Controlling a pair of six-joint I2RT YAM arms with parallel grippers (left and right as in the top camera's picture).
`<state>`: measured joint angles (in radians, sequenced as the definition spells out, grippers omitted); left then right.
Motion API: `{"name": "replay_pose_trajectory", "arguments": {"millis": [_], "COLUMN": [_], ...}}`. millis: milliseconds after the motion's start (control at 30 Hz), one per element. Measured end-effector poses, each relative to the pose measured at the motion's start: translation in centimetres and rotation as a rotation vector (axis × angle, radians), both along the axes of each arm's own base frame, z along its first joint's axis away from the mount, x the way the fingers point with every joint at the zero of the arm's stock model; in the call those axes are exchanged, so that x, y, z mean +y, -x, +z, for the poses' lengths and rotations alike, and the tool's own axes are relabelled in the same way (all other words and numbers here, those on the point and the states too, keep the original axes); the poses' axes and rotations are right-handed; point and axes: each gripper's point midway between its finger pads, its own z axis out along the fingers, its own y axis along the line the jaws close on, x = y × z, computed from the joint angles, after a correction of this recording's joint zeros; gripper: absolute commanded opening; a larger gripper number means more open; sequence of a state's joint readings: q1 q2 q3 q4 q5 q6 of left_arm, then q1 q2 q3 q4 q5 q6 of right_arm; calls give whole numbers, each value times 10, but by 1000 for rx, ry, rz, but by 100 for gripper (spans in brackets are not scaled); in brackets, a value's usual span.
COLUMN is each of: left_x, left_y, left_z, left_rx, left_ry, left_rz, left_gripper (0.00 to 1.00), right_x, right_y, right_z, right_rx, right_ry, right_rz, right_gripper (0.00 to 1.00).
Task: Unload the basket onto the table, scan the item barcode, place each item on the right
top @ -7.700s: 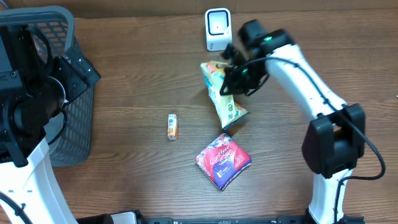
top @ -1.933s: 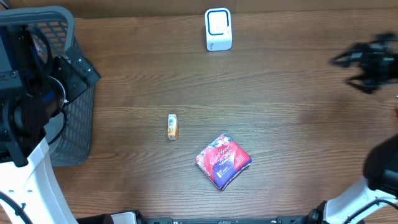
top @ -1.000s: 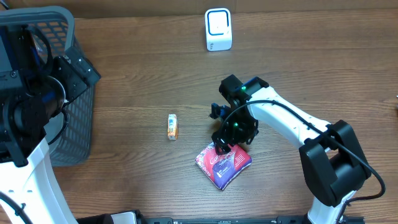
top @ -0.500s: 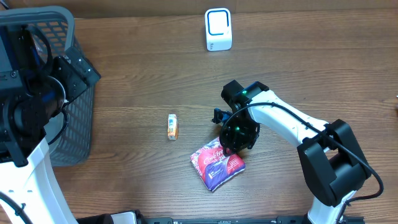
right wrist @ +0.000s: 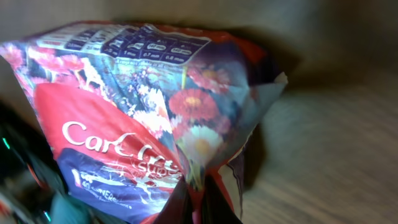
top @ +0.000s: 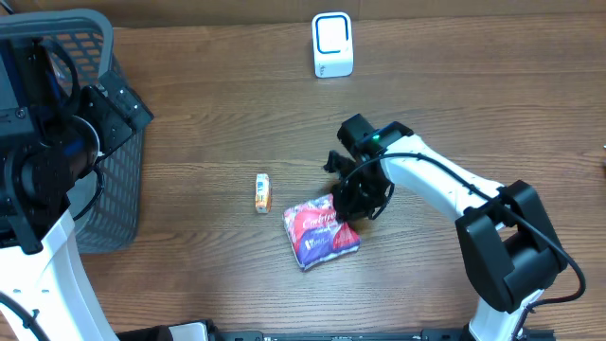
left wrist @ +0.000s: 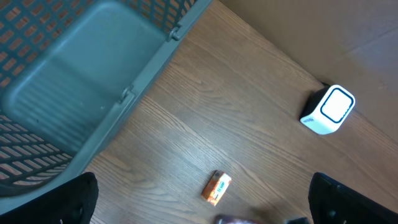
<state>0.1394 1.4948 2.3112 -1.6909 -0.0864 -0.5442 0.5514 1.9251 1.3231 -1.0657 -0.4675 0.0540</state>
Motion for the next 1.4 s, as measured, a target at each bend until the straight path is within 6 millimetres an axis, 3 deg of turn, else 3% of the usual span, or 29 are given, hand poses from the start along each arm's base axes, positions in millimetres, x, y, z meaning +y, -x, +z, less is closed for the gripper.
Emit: {"name": "replay_pose_trajectory", "arguments": {"millis": [100,267,400,467,533,600,700,900,1067,1167,1233,1333,1400], "left_x": [0,0,0,0,0,0,0,0,0,0,0,0,0], "left_y": [0,0,0,0,0,0,0,0,0,0,0,-1,-1], "left_z": [0,0,0,0,0,0,0,0,0,0,0,-1,-1], "left_rx": [0,0,0,0,0,0,0,1,0,1,1,2,2], "left_ry": [-1,0,0,0,0,0,0,0,0,0,0,0,0], "left_rz": [0,0,0,0,0,0,0,0,0,0,0,0,0], "left_gripper": [100,100,99,100,100,100,100,100,100,100,100,100,100], "right_x": [0,-5,-27,-40,-50,-54,-46,2,33,39,39,37,35], "right_y": [-34,-131,-190,-204,-207,-204,-188,-152,-128,-121,-121,-121,-121], "right_z": [11,71,114,122,120,115,103,75,29,8,8,6,4], "right_rx": [-37,-176,-283,-307,-310,-320,-329,-353,-312,-281,-282,-276,-277], "right_ry": [-43,-287,-453,-483,-468,-440,-383,-298,-206,-179,-176,-166,-151], "right_rz": [-128,-374,-514,-561,-579,-558,-460,-207,-83,-54,-50,-46,-46], "right_gripper": [4,4,4,19,44,60,75,76,76,76,74,59,59]}}
